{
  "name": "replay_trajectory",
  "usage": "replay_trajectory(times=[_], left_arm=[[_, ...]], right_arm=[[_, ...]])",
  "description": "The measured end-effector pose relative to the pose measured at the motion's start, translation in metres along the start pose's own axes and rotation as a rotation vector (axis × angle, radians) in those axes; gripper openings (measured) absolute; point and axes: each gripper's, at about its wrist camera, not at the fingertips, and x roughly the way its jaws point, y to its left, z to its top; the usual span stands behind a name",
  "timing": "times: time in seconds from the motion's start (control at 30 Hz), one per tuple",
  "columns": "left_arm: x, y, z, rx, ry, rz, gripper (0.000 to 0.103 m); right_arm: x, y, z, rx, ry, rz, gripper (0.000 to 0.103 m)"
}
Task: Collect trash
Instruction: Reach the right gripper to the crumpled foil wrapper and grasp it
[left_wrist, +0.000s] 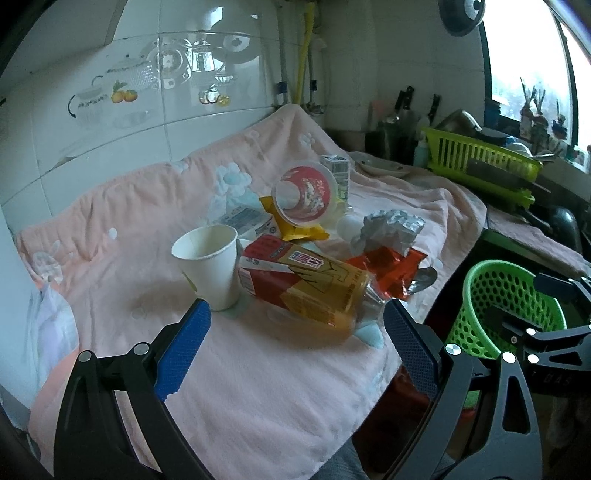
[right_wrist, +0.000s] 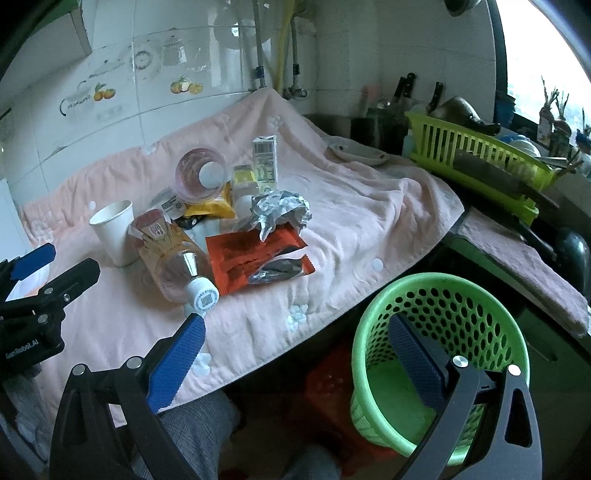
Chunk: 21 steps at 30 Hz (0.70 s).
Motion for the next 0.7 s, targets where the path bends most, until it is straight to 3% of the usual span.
replay_trajectory(times=[0.37, 0.7], left_arm=[[0.007, 0.024, 0.008, -0.032, 0.008, 0.036, 0.092], [0.017, 0.043, 0.011, -0.074, 0.032, 0.050, 0.092]], right_arm=[[0.020, 0.002, 0.020, -0.038, 0.019, 0.039, 0.096], [0.062, -0.002, 0.072, -0.072, 0.043, 0.114, 0.096]])
